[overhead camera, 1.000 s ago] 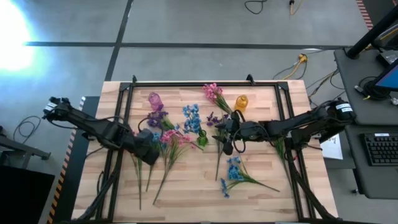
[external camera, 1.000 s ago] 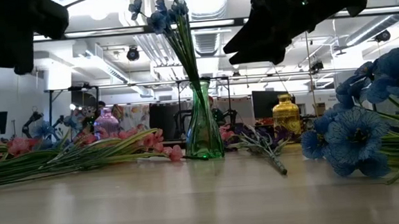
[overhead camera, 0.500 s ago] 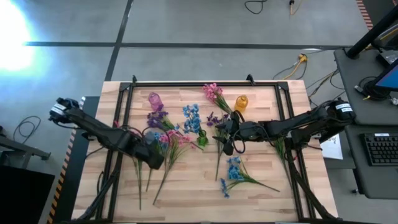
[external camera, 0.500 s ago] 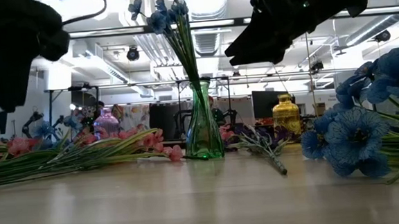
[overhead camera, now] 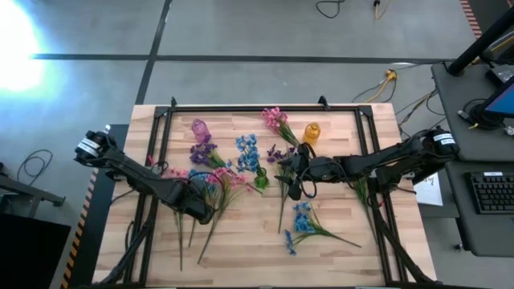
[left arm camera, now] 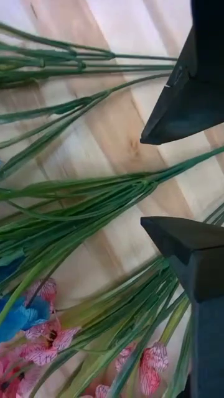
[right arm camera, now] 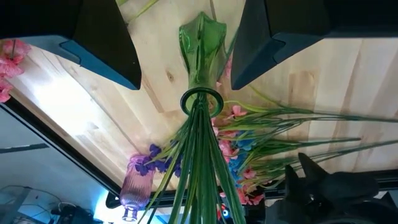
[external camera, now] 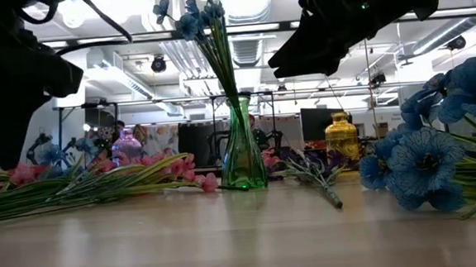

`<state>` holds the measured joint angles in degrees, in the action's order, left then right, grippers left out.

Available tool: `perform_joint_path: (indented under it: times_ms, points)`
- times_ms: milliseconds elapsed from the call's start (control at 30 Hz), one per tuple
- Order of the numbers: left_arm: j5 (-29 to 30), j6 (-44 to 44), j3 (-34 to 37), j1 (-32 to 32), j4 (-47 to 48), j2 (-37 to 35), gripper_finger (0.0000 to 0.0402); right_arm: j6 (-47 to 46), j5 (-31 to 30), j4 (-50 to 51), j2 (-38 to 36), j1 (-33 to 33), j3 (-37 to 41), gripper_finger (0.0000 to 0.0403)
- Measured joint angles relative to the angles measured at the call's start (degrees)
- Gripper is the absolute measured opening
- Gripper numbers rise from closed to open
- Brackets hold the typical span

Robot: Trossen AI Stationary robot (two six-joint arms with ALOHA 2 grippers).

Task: Sort flowers into vase by color
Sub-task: Put the bottom left pink flowers into the yellow vase

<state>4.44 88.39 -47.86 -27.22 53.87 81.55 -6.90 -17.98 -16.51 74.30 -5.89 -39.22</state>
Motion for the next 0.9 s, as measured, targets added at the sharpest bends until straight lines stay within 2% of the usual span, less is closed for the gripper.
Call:
perform_joint_path:
  times_ms: [400, 600, 900]
  points:
    - [-1.05, 0.99, 0.00, -0.13, -0.93, 3.79, 0.0185, 0.02, 0.00, -0.04, 0.05, 0.00, 0.00, 0.0244]
    - [-7.23, 1.29, 0.02, -0.71, 1.00, 3.64, 0.0185, -0.11, 0.00, -0.04, 0.05, 0.00, 0.00, 0.0244]
    - [-10.15, 6.49, 0.02, -4.33, 3.91, 3.59, 0.0192, 0.37, -0.02, -0.04, 0.05, 0.00, 0.00, 0.0244]
